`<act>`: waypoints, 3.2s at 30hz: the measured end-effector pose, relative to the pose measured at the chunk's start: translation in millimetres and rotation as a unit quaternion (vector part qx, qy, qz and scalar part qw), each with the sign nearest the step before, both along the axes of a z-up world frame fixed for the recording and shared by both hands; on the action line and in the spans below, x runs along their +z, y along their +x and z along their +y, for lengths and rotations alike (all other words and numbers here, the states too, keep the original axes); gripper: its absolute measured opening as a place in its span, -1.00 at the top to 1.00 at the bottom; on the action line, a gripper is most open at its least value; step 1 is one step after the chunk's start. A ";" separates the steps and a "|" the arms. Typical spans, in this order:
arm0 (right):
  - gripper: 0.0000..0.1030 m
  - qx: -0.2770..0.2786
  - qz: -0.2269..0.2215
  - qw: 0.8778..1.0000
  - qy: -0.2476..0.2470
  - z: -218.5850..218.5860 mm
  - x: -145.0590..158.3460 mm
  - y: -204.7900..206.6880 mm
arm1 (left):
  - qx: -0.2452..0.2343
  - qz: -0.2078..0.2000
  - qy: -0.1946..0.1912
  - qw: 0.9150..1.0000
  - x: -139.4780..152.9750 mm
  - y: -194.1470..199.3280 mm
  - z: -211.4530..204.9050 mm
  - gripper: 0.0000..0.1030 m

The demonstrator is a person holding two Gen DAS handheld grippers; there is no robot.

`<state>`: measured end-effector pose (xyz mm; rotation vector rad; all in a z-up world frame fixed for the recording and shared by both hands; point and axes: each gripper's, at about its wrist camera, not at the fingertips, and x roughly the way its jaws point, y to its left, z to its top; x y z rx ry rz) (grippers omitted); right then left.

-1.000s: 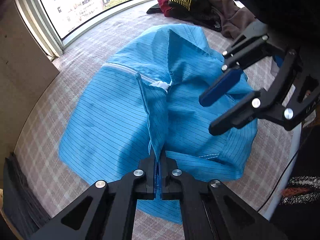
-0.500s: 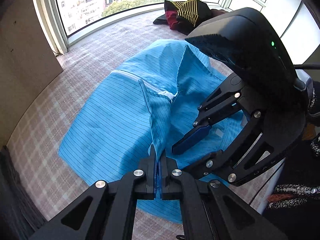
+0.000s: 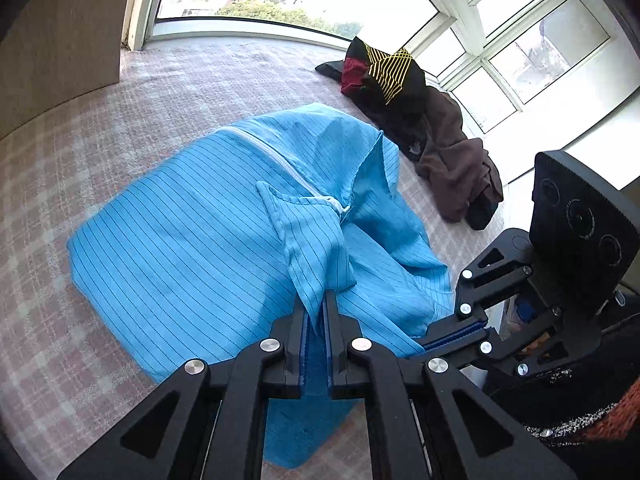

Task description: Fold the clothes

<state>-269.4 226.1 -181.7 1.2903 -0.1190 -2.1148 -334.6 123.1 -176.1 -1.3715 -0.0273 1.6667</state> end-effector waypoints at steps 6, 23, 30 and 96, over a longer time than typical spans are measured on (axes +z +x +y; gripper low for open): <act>0.97 -0.006 -0.010 1.000 0.006 9.4 -16.9 6.6 | 0.002 -0.011 0.017 1.000 6.7 -9.7 10.0 0.94; 0.73 -0.106 -0.013 0.994 -0.004 115.1 18.7 -38.0 | -0.051 0.131 -0.071 0.988 36.4 30.1 23.9 0.88; 0.55 -0.076 -0.025 0.995 0.063 132.7 -4.3 -82.7 | -0.134 0.153 -0.101 0.974 12.6 11.3 93.2 0.79; 0.19 0.435 0.024 0.846 0.308 16.8 -36.6 18.9 | -0.474 0.156 -0.256 0.828 19.8 64.3 33.3 0.94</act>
